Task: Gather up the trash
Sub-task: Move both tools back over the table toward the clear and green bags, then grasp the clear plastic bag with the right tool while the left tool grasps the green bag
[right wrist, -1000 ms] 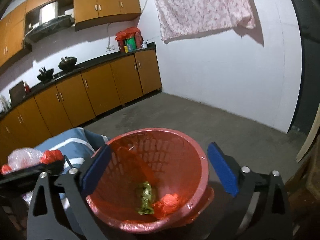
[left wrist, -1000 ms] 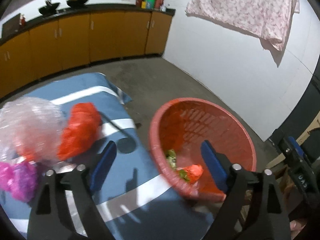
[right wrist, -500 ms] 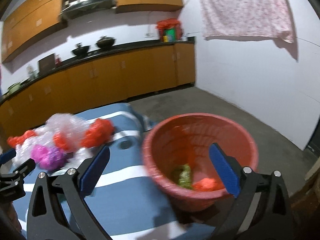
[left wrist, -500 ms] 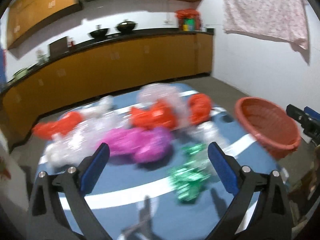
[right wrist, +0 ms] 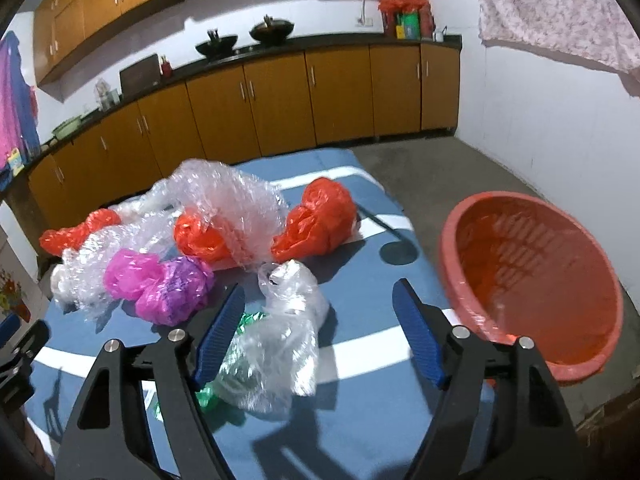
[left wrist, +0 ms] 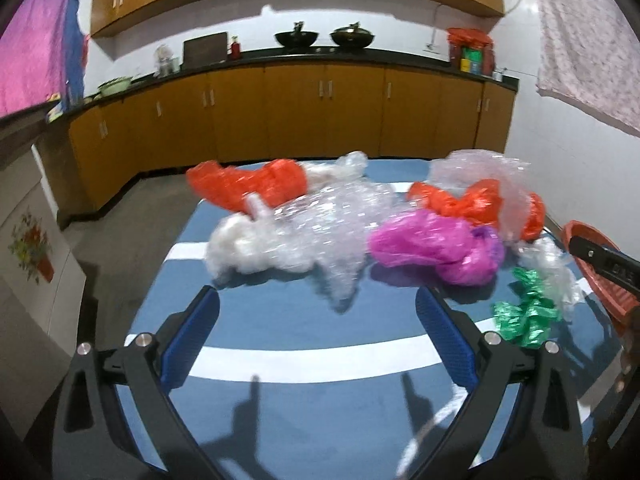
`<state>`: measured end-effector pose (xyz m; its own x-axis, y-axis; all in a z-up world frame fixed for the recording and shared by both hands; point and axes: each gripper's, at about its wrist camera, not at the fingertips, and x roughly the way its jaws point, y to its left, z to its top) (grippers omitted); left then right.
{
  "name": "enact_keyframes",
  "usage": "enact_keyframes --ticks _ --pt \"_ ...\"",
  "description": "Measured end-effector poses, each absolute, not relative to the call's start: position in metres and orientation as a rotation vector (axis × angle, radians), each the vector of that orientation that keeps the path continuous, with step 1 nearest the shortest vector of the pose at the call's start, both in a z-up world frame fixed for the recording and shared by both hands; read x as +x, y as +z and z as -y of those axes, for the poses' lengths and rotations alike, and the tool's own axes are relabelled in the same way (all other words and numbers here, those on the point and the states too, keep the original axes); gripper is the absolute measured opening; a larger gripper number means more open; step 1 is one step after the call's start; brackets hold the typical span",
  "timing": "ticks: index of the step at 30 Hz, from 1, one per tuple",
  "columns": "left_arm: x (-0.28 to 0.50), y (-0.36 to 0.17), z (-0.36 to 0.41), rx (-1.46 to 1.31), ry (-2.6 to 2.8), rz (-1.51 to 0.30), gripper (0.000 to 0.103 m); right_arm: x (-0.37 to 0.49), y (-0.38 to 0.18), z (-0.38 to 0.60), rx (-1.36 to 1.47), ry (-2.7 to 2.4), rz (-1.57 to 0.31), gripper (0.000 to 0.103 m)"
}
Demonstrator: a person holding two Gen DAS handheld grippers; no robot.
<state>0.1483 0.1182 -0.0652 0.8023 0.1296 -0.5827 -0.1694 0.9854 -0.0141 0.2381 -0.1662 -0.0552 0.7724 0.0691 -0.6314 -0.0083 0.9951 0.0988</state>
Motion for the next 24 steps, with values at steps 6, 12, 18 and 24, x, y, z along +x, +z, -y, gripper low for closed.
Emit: enact_keyframes --ticks 6,12,18,24 --pt "0.142 -0.072 -0.134 -0.086 0.186 -0.635 0.097 0.255 -0.074 0.164 0.099 0.024 -0.762 0.067" --pt "0.144 -0.078 -0.137 -0.099 0.183 -0.651 0.097 0.261 -0.09 0.156 0.062 0.052 -0.828 0.05" --pt "0.147 -0.078 -0.128 -0.098 0.151 -0.652 0.097 0.255 -0.086 0.163 0.085 0.067 -0.815 0.034" --pt "0.153 -0.073 -0.102 -0.1 0.075 -0.65 0.097 0.236 -0.072 0.177 0.101 0.053 -0.754 0.033"
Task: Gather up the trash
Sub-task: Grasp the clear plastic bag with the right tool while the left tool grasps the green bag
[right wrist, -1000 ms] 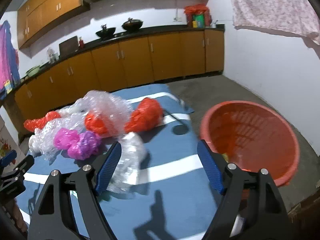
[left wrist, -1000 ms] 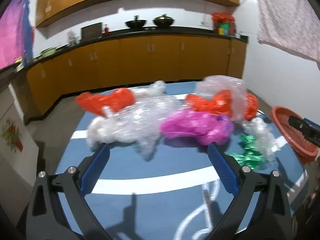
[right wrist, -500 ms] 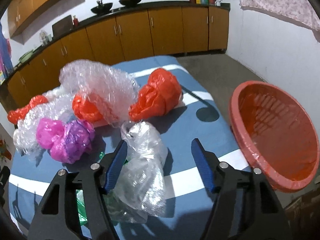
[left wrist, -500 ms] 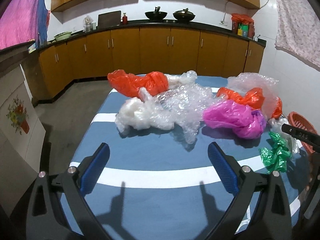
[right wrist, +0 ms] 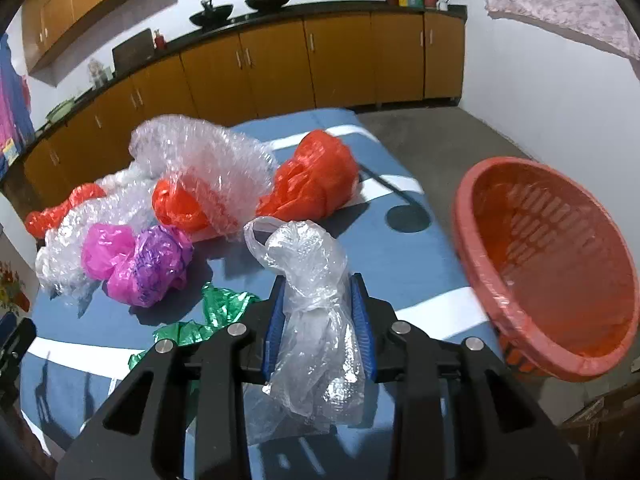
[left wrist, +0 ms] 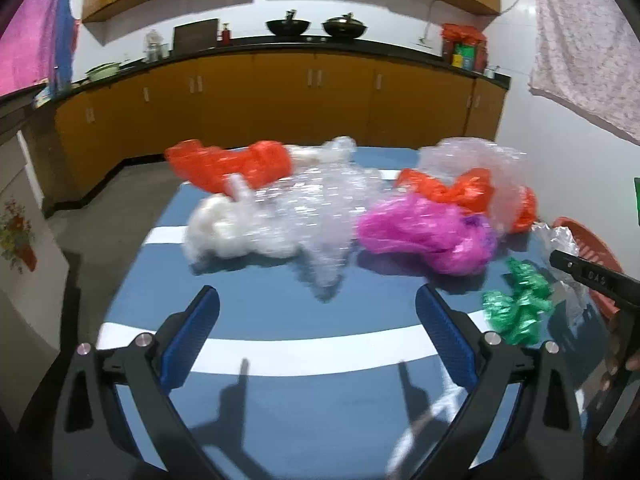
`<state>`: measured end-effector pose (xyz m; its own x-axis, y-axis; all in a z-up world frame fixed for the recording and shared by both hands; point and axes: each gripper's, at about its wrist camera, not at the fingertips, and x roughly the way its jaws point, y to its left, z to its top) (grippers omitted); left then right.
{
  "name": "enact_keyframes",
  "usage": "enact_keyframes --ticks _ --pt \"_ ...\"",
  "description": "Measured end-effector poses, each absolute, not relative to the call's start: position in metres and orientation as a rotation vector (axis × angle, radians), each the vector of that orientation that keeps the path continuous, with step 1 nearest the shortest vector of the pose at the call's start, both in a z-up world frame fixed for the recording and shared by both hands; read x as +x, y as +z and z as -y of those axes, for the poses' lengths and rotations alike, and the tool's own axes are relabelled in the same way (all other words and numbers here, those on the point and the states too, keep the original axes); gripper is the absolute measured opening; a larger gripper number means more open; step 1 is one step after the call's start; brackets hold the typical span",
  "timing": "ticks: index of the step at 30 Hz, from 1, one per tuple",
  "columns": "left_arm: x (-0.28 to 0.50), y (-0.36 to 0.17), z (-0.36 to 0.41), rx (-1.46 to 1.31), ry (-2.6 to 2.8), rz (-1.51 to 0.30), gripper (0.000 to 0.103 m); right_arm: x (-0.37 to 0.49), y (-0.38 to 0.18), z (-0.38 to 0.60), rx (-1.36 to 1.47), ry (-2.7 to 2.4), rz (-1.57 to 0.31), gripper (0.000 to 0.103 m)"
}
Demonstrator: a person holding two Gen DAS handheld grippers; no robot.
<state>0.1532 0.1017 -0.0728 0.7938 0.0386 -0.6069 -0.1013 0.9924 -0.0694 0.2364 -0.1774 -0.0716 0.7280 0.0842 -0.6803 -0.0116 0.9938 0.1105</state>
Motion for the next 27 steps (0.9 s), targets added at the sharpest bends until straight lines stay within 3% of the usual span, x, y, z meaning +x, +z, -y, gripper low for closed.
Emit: enact_keyframes --ticks 10,19,21,27 --pt "0.176 -0.065 -0.008 -0.042 -0.16 -0.676 0.097 0.196 -0.05 0.232 0.145 -0.071 -0.673 0.033" --pt "0.207 -0.089 0.059 0.073 -0.247 -0.775 0.096 0.184 -0.049 0.262 0.19 -0.105 -0.671 0.033" --pt "0.213 -0.092 0.065 0.076 -0.252 -0.795 0.093 0.183 -0.052 0.264 0.194 -0.107 -0.674 0.033" --pt "0.23 -0.108 0.075 0.064 -0.281 -0.883 0.067 0.179 -0.055 0.274 0.211 -0.117 -0.682 0.033"
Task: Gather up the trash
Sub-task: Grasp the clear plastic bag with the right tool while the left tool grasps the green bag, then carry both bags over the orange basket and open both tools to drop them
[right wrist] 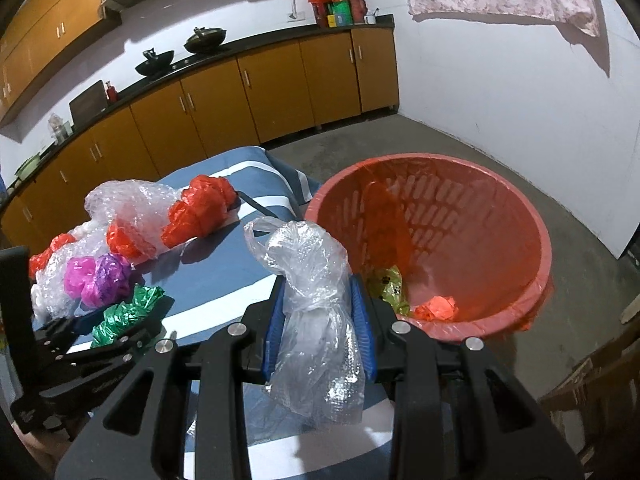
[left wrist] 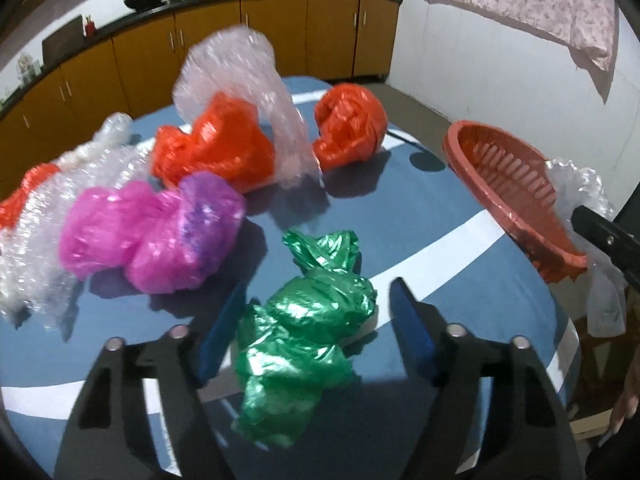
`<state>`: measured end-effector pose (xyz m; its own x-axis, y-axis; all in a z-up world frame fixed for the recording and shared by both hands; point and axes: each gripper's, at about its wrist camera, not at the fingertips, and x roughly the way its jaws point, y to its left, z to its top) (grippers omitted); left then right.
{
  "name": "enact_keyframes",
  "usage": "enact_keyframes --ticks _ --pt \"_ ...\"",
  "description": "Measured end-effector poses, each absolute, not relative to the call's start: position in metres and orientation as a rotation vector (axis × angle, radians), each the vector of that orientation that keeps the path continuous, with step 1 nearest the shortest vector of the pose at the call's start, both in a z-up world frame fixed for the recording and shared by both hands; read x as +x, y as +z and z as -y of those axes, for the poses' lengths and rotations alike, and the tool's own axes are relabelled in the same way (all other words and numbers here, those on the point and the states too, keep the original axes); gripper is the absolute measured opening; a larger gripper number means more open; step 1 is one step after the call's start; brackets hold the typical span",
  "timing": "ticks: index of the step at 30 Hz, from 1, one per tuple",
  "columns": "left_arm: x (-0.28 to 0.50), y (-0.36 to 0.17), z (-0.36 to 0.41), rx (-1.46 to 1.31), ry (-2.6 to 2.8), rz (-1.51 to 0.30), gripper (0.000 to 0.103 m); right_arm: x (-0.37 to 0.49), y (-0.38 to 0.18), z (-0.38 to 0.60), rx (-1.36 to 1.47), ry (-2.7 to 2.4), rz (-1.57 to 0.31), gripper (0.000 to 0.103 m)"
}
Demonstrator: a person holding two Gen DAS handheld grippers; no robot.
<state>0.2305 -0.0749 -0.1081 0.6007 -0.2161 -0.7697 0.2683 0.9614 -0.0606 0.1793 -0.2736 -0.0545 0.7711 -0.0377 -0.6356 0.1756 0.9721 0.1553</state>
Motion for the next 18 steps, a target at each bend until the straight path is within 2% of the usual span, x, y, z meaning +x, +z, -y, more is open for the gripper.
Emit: enact_keyframes --ticks 8,18 --pt "0.235 -0.112 0.079 0.034 -0.308 -0.907 0.04 0.177 -0.055 0.275 0.211 -0.116 -0.68 0.033" --pt "0.226 -0.089 0.072 -0.003 -0.317 -0.865 0.038 0.162 -0.04 0.276 0.203 -0.114 -0.645 0.033"
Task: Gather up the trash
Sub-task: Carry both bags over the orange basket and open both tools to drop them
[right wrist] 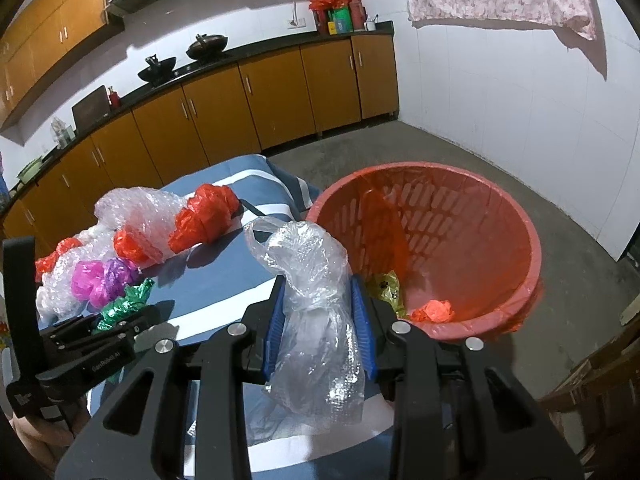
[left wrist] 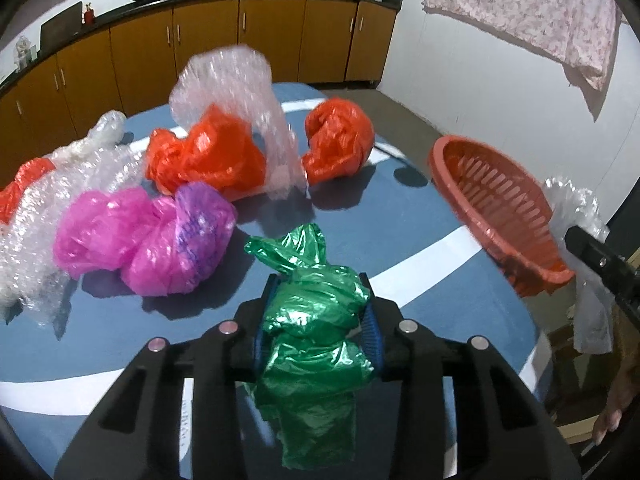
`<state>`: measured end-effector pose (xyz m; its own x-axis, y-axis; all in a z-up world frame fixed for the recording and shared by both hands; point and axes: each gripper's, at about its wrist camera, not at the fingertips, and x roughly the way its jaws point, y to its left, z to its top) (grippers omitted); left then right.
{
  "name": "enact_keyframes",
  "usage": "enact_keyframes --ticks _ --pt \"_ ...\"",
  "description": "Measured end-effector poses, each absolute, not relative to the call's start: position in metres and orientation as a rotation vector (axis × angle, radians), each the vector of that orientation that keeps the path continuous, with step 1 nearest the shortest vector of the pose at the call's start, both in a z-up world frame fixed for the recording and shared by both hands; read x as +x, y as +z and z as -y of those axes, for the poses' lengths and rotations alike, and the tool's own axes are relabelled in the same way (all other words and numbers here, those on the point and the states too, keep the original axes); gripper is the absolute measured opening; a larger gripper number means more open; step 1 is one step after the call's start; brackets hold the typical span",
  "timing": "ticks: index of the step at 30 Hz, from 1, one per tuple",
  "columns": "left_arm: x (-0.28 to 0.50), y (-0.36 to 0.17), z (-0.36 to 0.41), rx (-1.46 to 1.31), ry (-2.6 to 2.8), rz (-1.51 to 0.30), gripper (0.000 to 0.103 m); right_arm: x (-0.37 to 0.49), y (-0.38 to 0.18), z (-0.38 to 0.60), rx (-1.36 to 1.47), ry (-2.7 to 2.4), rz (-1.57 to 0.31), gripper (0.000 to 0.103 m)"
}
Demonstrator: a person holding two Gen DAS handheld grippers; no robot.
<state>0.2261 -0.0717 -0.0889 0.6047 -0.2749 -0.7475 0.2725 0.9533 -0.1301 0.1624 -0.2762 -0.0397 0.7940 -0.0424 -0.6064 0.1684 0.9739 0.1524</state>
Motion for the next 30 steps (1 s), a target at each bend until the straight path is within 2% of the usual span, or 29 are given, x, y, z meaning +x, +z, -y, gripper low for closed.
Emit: enact_keyframes --ticks 14,30 --pt "0.199 -0.033 0.082 -0.015 -0.372 -0.748 0.038 0.136 -0.022 0.275 0.177 -0.122 -0.596 0.033" --pt "0.19 -0.022 0.1 0.023 -0.4 -0.722 0.038 0.128 -0.022 0.286 0.2 -0.135 -0.585 0.033"
